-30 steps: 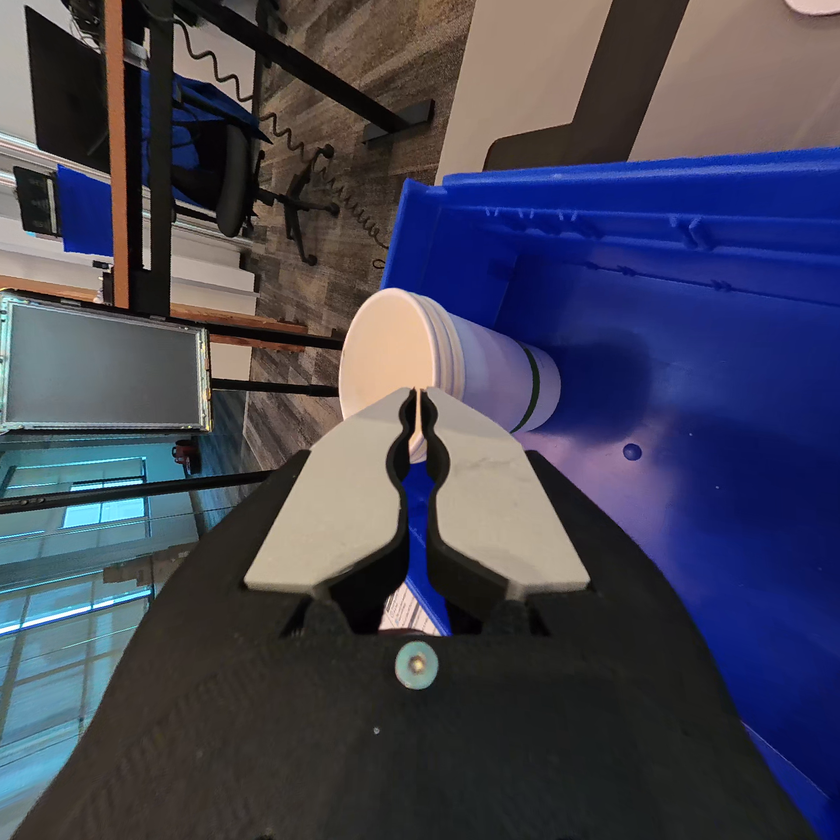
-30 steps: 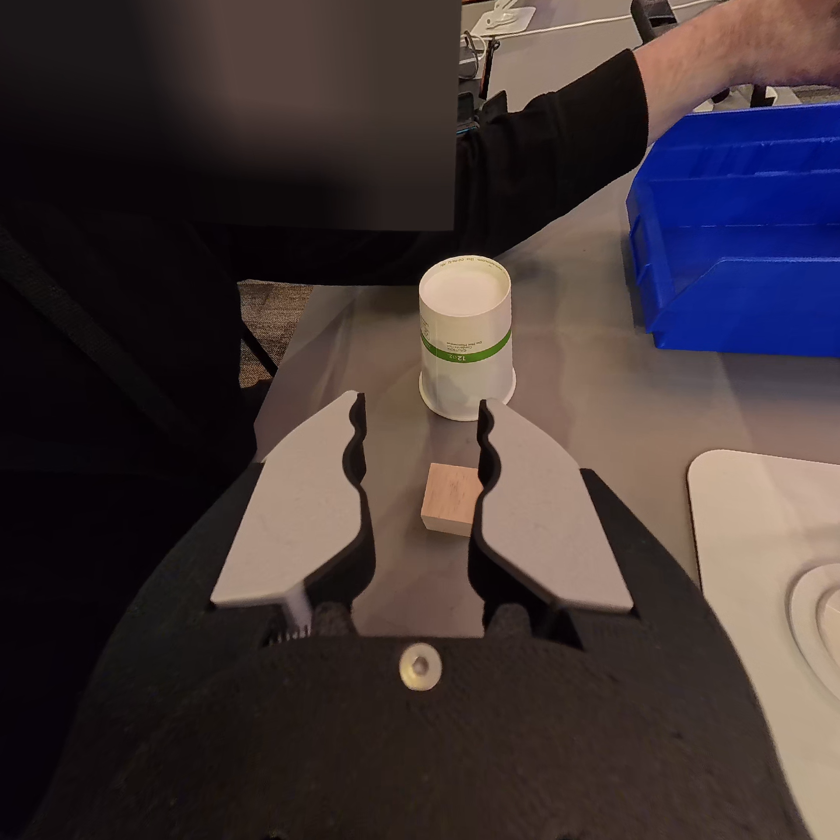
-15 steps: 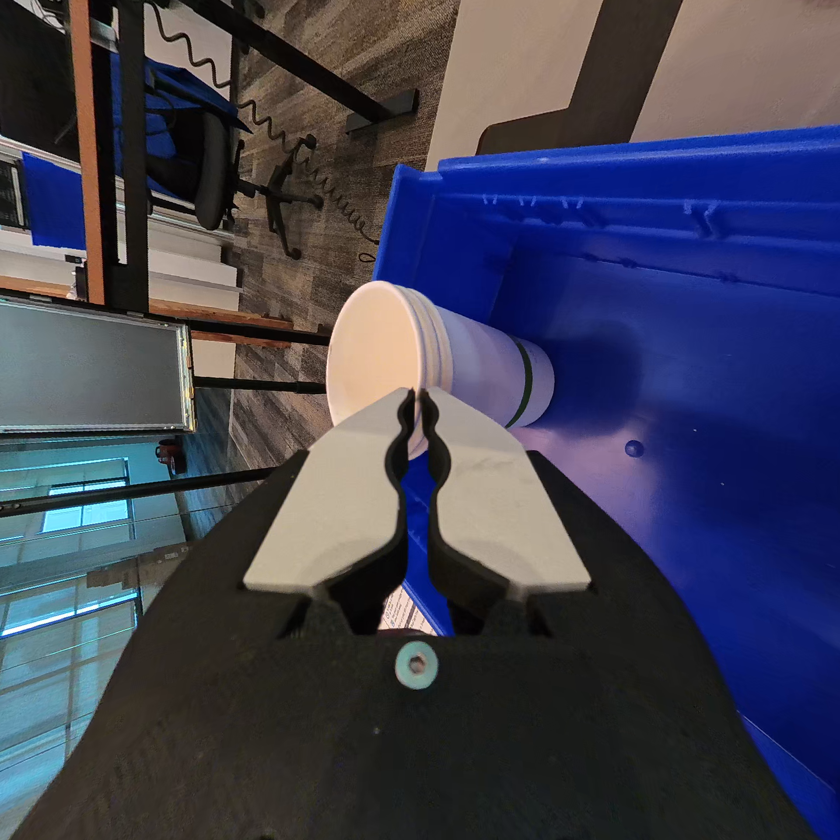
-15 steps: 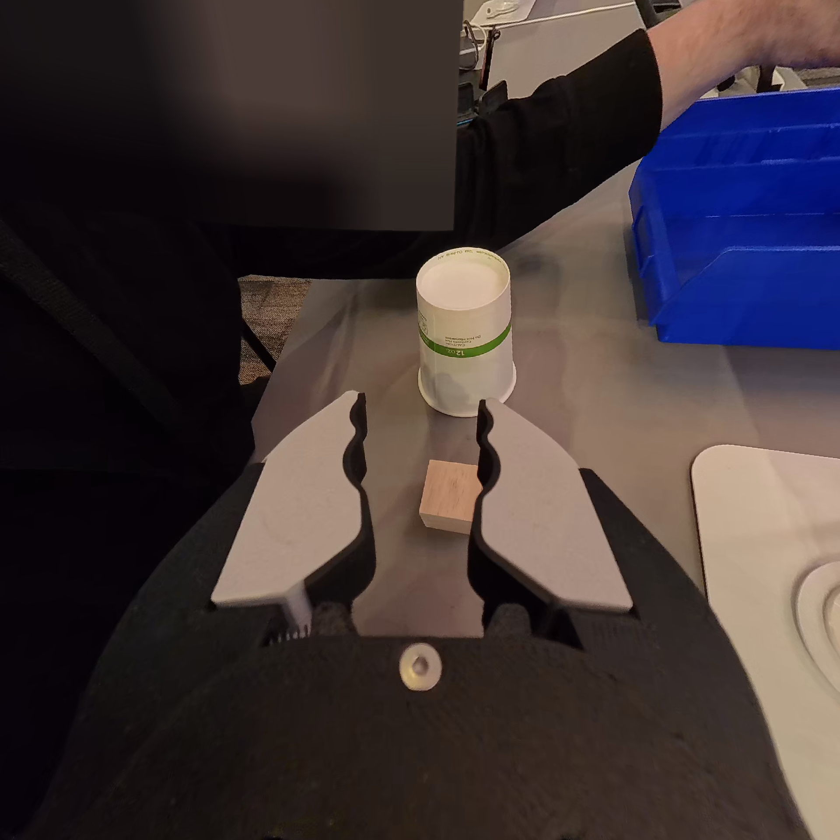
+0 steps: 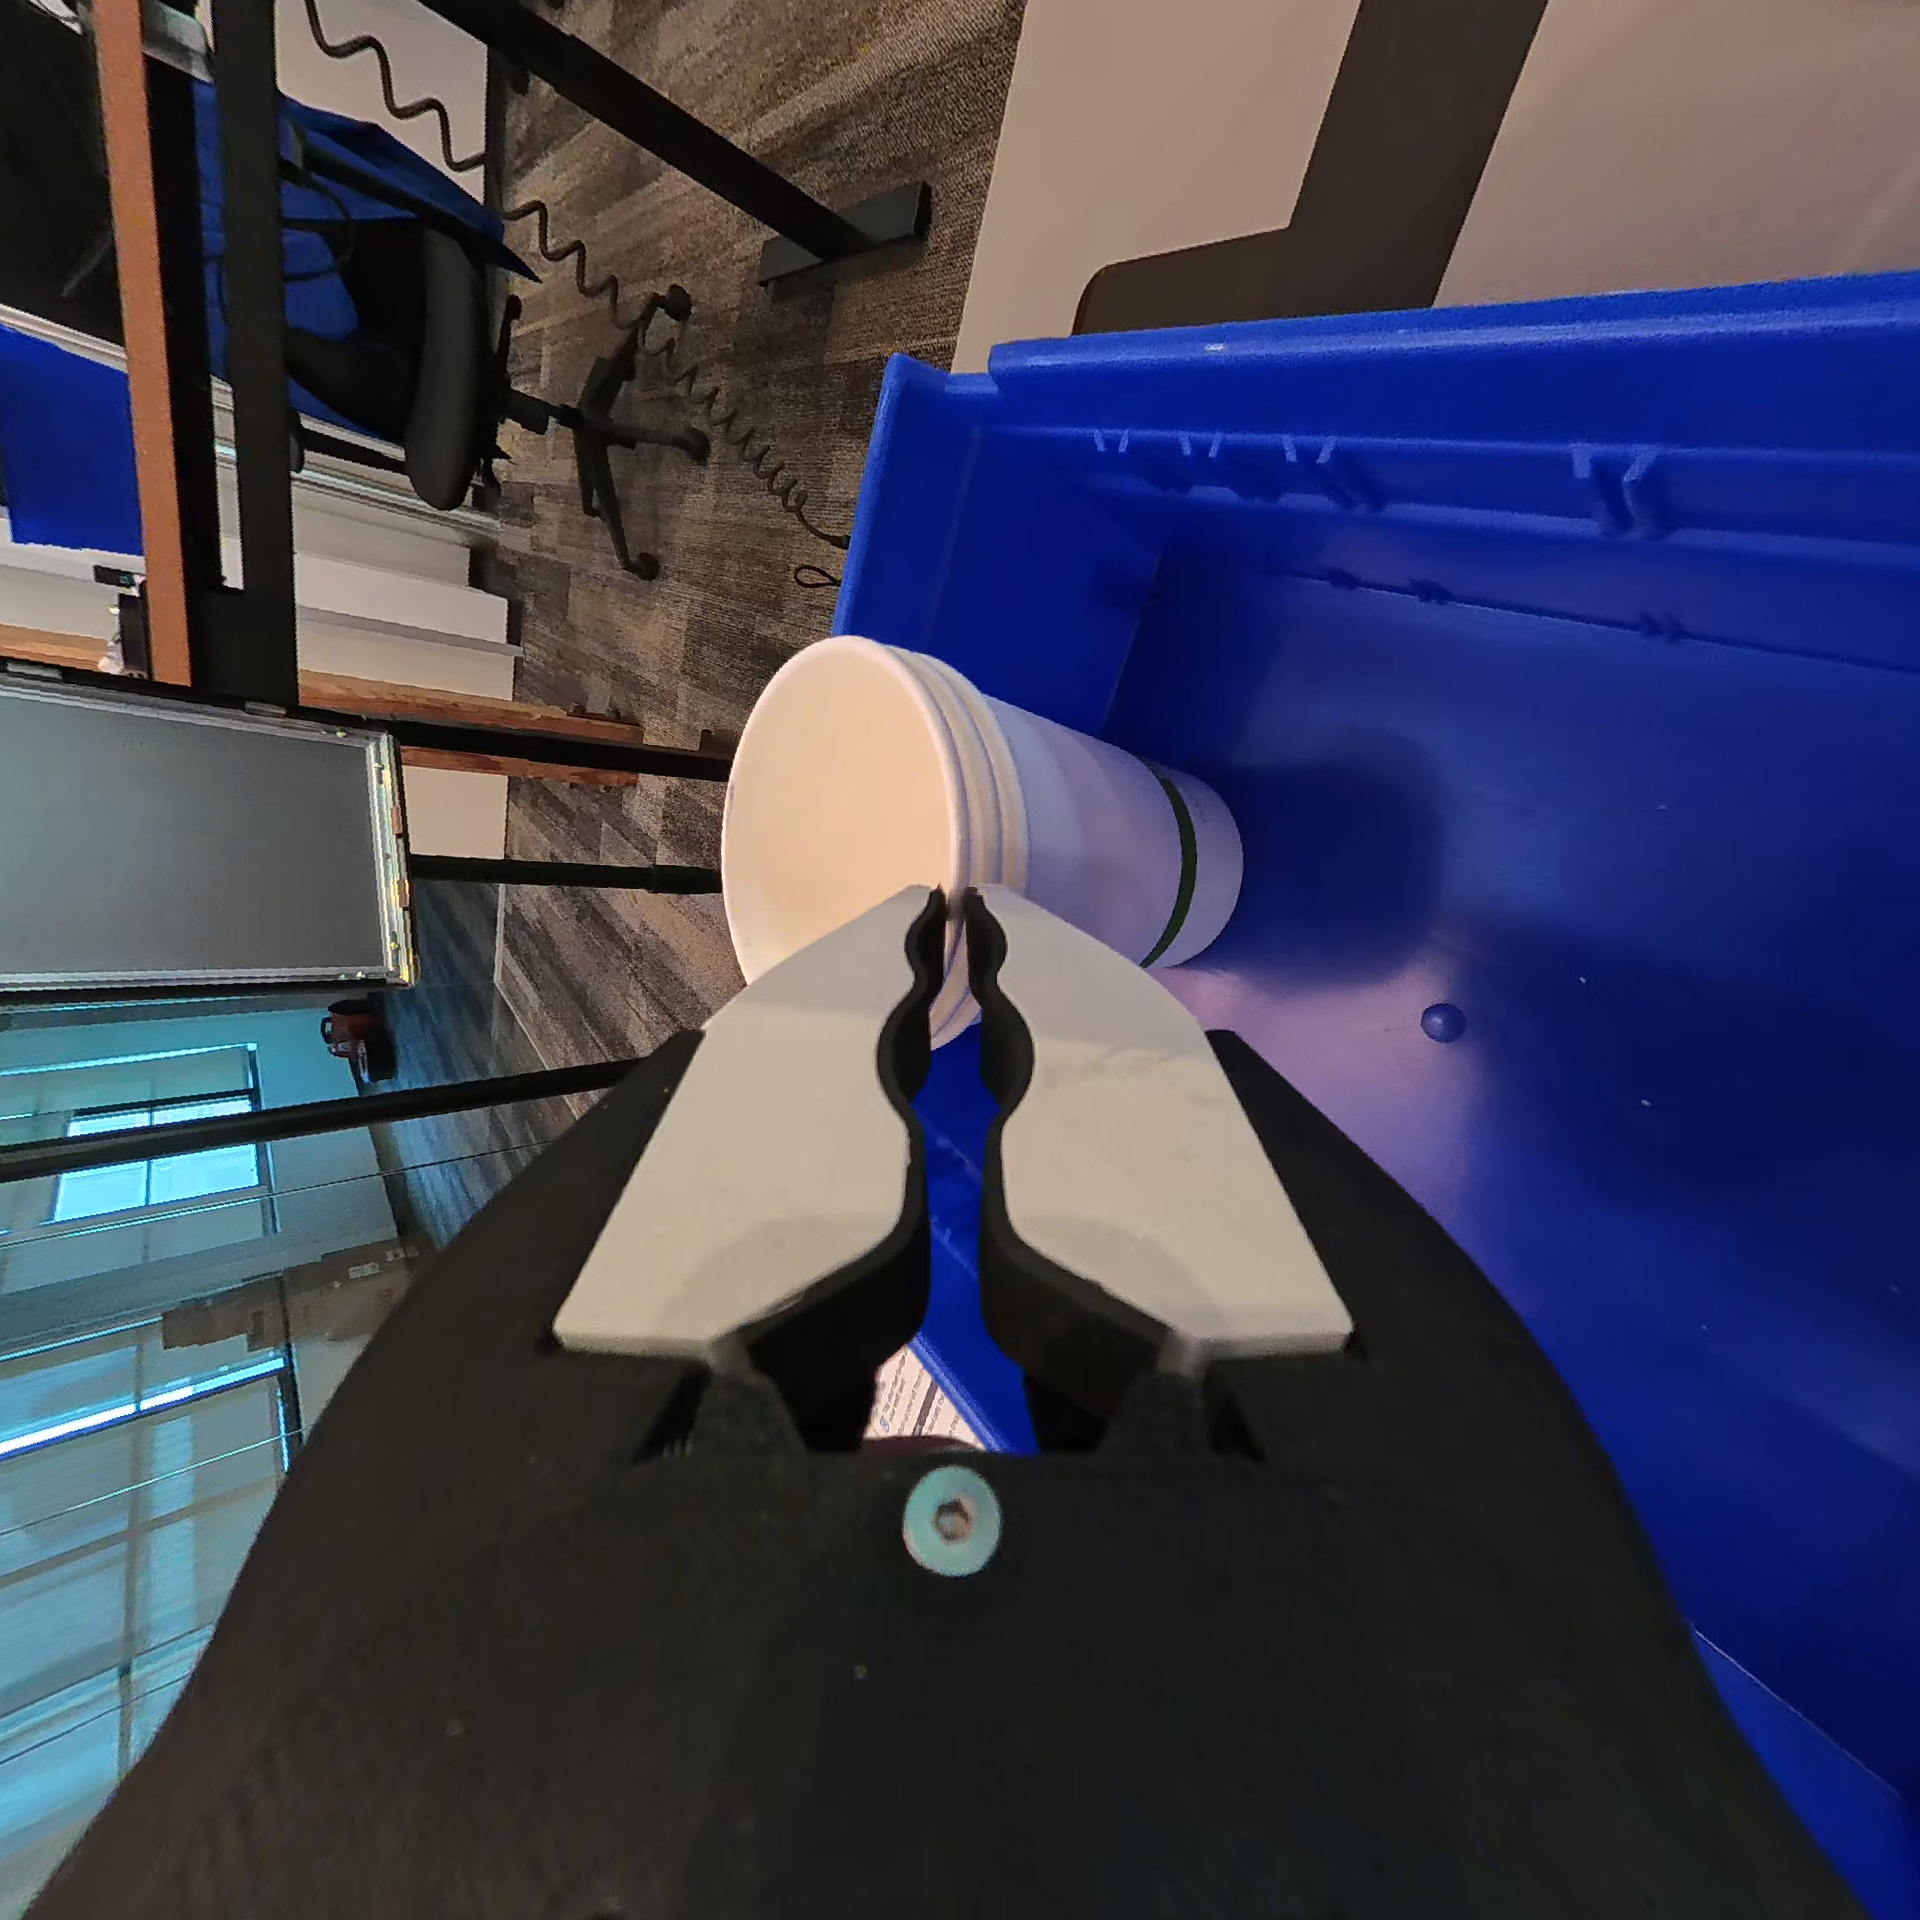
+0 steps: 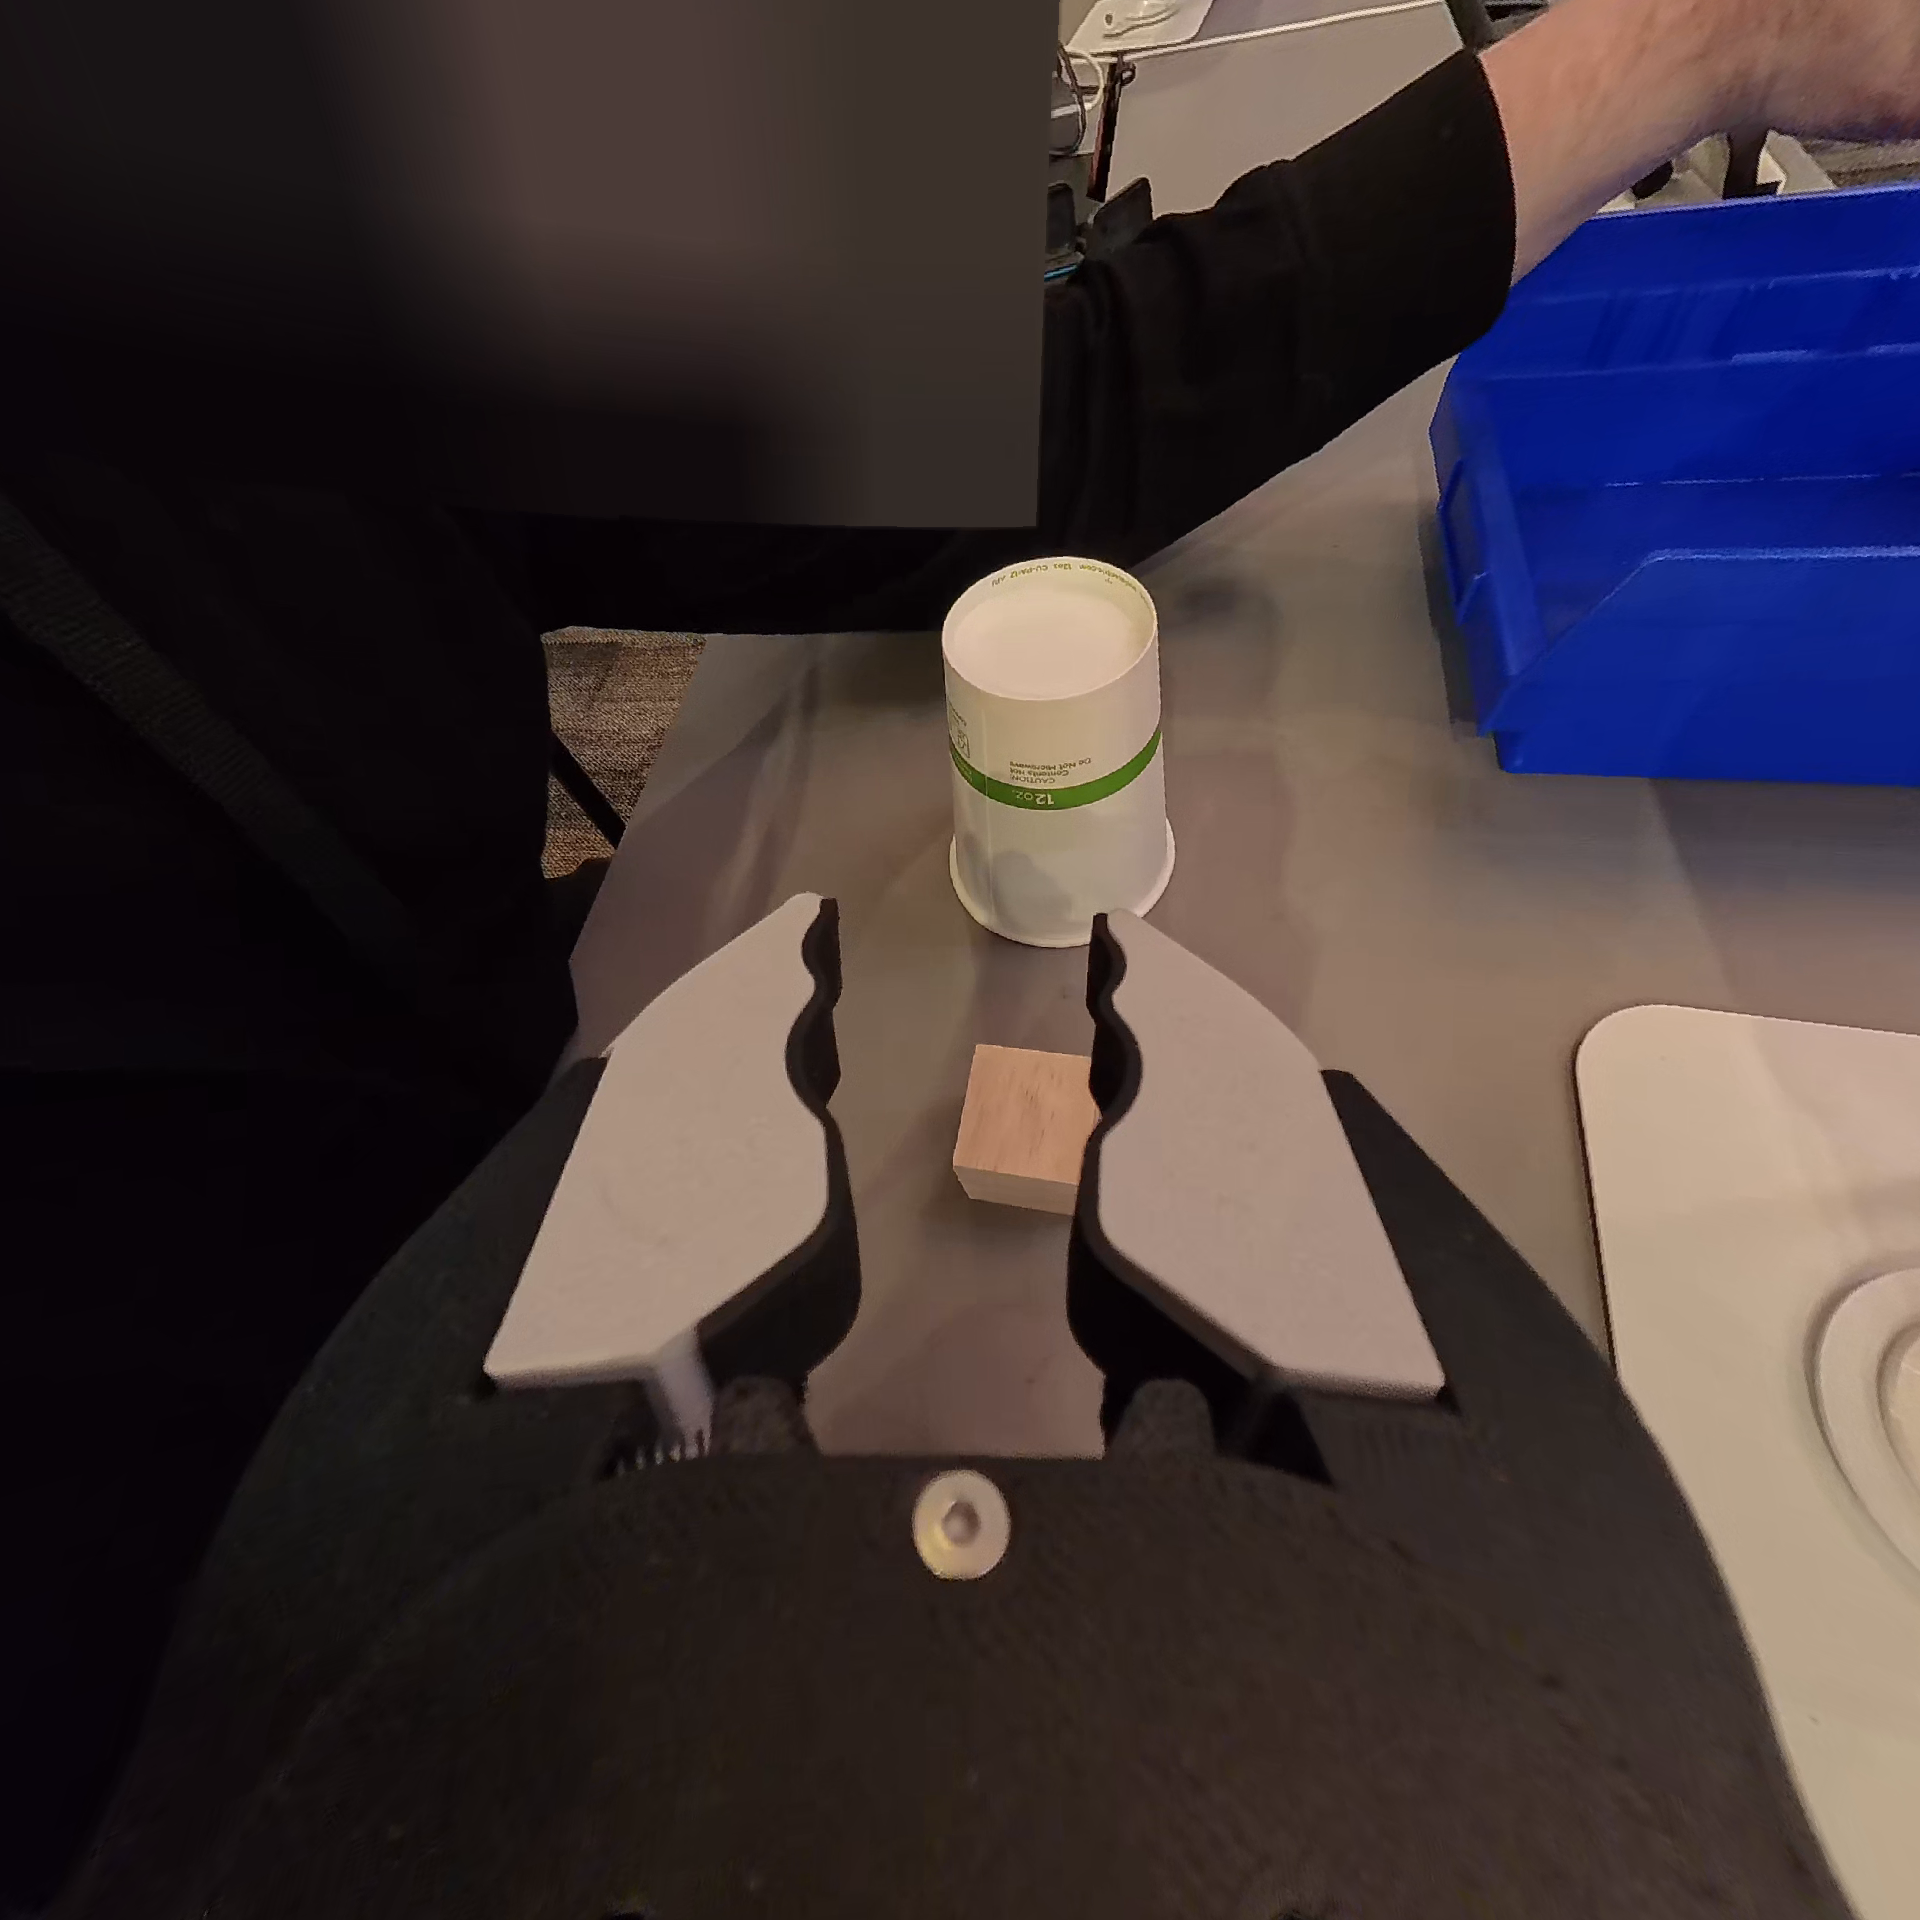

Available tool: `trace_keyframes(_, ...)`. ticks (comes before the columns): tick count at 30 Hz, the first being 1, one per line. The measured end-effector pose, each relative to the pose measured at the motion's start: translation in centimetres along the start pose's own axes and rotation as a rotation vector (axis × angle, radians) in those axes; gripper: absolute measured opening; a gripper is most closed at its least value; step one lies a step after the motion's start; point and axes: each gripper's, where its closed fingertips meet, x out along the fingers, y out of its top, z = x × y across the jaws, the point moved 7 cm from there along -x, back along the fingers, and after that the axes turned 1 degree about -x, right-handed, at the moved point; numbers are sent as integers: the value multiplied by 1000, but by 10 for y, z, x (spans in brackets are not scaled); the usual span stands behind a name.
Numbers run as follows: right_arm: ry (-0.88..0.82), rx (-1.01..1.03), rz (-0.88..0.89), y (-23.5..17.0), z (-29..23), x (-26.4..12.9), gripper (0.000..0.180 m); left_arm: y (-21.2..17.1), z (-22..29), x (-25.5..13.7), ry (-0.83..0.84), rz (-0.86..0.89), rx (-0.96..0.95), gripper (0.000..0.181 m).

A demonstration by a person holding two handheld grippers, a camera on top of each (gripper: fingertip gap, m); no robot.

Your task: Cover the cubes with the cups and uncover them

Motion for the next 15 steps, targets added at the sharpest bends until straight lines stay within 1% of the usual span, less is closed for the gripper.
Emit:
trace_keyframes(4,-2,0,-1,0,0,0,46,0,0,0,-7,-1,-6,3)
trace_keyframes(15,-9,0,-5,-2,1,-1,46,6,-3,-4,52,5,10,3)
